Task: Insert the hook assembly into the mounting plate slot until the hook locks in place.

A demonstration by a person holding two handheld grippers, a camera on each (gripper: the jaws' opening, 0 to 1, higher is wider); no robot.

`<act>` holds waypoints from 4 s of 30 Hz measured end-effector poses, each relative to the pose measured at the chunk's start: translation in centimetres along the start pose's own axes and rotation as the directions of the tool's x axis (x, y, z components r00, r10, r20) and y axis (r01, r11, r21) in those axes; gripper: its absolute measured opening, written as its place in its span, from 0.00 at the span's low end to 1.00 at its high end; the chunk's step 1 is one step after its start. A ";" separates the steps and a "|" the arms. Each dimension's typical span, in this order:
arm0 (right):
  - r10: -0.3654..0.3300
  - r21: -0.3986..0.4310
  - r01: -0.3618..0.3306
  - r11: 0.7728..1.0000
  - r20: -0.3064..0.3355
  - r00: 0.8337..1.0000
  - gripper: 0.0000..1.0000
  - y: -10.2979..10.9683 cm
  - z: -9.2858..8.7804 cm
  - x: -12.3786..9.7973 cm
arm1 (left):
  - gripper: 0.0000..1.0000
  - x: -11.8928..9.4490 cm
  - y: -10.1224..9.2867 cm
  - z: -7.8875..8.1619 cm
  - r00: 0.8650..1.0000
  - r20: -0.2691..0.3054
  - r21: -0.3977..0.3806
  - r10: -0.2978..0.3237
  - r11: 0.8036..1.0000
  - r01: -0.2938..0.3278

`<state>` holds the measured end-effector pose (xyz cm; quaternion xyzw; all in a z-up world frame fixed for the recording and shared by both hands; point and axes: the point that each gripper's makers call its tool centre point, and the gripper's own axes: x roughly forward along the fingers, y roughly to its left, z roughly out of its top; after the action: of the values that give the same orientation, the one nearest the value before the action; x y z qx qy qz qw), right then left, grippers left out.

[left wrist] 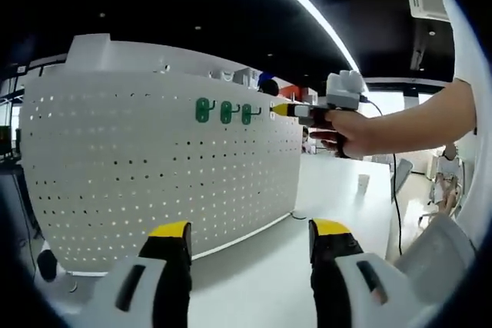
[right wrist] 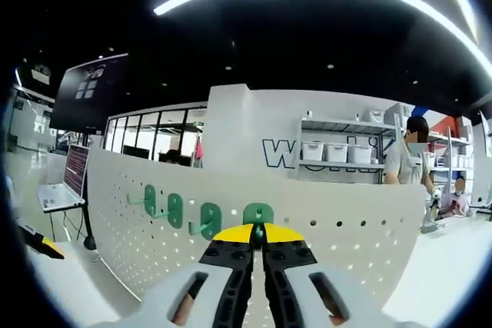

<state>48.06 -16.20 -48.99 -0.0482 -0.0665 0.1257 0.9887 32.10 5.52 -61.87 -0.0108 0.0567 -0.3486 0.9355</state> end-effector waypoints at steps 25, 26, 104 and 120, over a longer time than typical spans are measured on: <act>0.008 0.005 -0.008 1.000 -0.013 1.000 0.01 0.1 -1.3 1.8 | 0.62 -1.2 1.5 -0.9 0.998 -0.036 0.007 0.060 0.998 -0.060; 0.002 0.006 -0.002 1.000 -0.010 1.000 0.01 0.1 -1.2 1.7 | 0.62 -1.2 1.5 -0.8 0.998 -0.034 0.011 0.061 0.998 -0.061; 0.235 0.017 -0.234 0.972 -0.040 0.971 0.49 5.3 -5.2 -4.4 | 0.65 -1.6 2.4 -0.8 0.998 -0.017 -0.019 0.055 0.998 -0.055; 0.302 0.072 -0.298 0.952 -0.052 0.952 0.52 7.3 -6.4 -8.4 | 0.67 -1.9 2.1 -0.4 0.998 -0.006 0.005 0.056 0.998 -0.056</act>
<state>39.13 -11.82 -57.14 -0.0304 -0.0238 0.2751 0.9607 31.97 8.41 -62.22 -0.0058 0.0590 -0.3225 0.9447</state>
